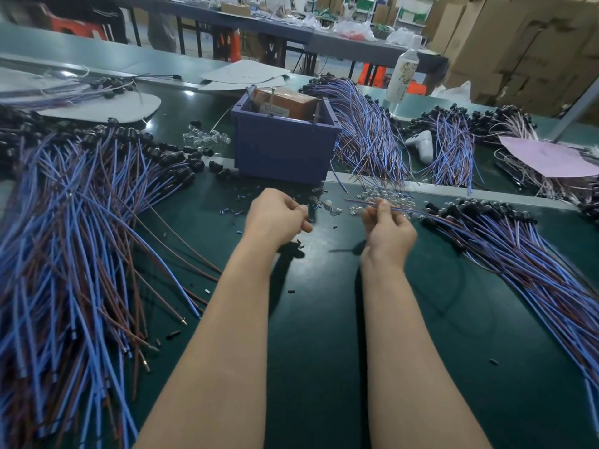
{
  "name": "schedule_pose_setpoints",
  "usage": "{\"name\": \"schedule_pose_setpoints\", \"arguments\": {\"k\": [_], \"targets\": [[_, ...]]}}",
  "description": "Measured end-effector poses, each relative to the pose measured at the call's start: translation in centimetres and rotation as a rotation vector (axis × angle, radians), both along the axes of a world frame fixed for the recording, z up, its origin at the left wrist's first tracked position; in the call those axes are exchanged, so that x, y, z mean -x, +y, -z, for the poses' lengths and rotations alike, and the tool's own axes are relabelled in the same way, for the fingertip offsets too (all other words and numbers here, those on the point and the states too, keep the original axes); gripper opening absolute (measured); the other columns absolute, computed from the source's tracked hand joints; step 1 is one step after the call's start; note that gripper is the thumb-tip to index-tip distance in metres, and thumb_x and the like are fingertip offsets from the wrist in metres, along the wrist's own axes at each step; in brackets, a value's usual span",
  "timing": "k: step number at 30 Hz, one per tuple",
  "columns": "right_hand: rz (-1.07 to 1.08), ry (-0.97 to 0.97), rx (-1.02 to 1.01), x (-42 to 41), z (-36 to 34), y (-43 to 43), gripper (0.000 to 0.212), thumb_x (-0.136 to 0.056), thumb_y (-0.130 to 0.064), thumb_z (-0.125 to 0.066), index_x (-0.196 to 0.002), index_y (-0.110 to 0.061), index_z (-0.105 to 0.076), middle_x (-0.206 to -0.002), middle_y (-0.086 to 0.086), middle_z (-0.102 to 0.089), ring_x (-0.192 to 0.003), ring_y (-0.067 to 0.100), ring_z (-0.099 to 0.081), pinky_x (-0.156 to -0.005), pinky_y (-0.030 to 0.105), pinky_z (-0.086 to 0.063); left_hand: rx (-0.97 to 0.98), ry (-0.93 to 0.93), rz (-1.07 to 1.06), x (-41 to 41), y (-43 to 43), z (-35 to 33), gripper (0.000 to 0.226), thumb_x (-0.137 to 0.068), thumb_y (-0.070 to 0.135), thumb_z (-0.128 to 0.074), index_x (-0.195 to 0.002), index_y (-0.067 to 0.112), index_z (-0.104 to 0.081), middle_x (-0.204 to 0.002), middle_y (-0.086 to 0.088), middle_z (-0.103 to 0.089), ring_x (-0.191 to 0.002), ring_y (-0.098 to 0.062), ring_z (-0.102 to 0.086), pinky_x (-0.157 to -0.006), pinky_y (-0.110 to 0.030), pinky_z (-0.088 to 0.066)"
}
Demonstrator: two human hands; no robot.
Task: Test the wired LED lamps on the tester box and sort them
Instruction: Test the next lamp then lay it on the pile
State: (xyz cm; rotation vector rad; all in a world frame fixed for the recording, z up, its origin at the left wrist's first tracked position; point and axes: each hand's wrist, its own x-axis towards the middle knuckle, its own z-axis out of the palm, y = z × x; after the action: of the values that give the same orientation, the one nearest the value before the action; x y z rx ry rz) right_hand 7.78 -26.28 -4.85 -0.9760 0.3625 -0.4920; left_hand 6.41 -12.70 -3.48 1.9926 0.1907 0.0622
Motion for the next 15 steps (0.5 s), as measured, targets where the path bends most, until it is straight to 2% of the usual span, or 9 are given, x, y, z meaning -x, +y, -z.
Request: {"name": "schedule_pose_setpoints", "arguments": {"k": [3,5,6,8,10,12,15], "targets": [[-0.012,-0.017,-0.044,0.1,-0.1,0.0,0.025,-0.094,-0.001,-0.052,-0.07,-0.008,-0.055,-0.056,-0.002,-0.059,-0.043,0.001,-0.058,-0.052,0.012,-0.05,-0.072,-0.035,-0.125,0.0,0.3,0.0,0.021,-0.092,0.016,-0.051,-0.079,0.018,-0.067,-0.08,0.004,-0.072,-0.07,-0.008,-0.061,-0.076,-0.027,-0.052],[-0.078,-0.011,-0.057,0.3,0.0,1.0,0.023,-0.094,-0.002,-0.053,-0.071,-0.007,-0.055,-0.047,-0.007,-0.06,-0.045,0.001,-0.059,-0.053,0.012,-0.051,-0.114,-0.069,-0.157,0.2,-0.6,-0.1,0.024,-0.089,0.01,-0.048,-0.102,0.019,-0.066,-0.108,-0.001,-0.069,-0.098,-0.017,-0.062,-0.09,-0.033,-0.05],[-0.112,-0.005,-0.073,0.4,-0.1,1.4,0.022,-0.094,-0.003,-0.053,-0.072,-0.007,-0.055,-0.046,-0.007,-0.061,-0.046,0.002,-0.06,-0.053,0.013,-0.052,-0.157,-0.078,-0.146,0.2,-1.0,0.1,0.032,-0.088,0.008,-0.048,-0.113,0.021,-0.064,-0.124,-0.003,-0.06,-0.114,-0.022,-0.054,-0.099,-0.036,-0.044],[-0.164,-0.003,-0.148,0.3,-0.4,1.8,0.021,-0.093,-0.002,-0.054,-0.073,-0.006,-0.055,-0.048,-0.005,-0.062,-0.049,0.004,-0.063,-0.056,0.015,-0.055,-0.214,-0.109,-0.143,0.2,-1.4,0.1,0.035,-0.089,0.012,-0.05,-0.121,0.022,-0.061,-0.138,-0.005,-0.047,-0.127,-0.027,-0.041,-0.107,-0.037,-0.036],[-0.2,-0.014,-0.26,0.2,-0.4,2.0,0.02,-0.092,0.0,-0.055,-0.073,-0.005,-0.055,-0.053,-0.001,-0.063,-0.05,0.006,-0.064,-0.057,0.016,-0.056,-0.154,-0.144,-0.118,0.1,-1.6,0.1,0.026,-0.09,0.021,-0.054,-0.114,0.018,-0.065,-0.124,-0.007,-0.059,-0.117,-0.026,-0.052,-0.101,-0.034,-0.042],[-0.264,-0.026,-0.328,0.3,-0.4,2.6,0.02,-0.092,0.003,-0.053,-0.074,-0.004,-0.056,-0.055,0.001,-0.063,-0.05,0.008,-0.063,-0.058,0.018,-0.056,0.036,-0.137,-0.01,0.4,-2.5,0.0,0.023,-0.092,0.026,-0.057,-0.105,0.011,-0.069,-0.105,-0.007,-0.07,-0.103,-0.022,-0.063,-0.093,-0.032,-0.048],[-0.396,0.037,-0.295,1.0,-0.5,4.0,0.017,-0.092,-0.002,-0.055,-0.076,-0.006,-0.061,-0.054,0.0,-0.066,-0.049,0.009,-0.062,-0.054,0.02,-0.052,0.195,-0.175,0.022,0.6,-3.7,-0.2,0.023,-0.095,0.023,-0.054,-0.102,0.006,-0.069,-0.101,-0.012,-0.071,-0.1,-0.027,-0.064,-0.094,-0.039,-0.048]]}}
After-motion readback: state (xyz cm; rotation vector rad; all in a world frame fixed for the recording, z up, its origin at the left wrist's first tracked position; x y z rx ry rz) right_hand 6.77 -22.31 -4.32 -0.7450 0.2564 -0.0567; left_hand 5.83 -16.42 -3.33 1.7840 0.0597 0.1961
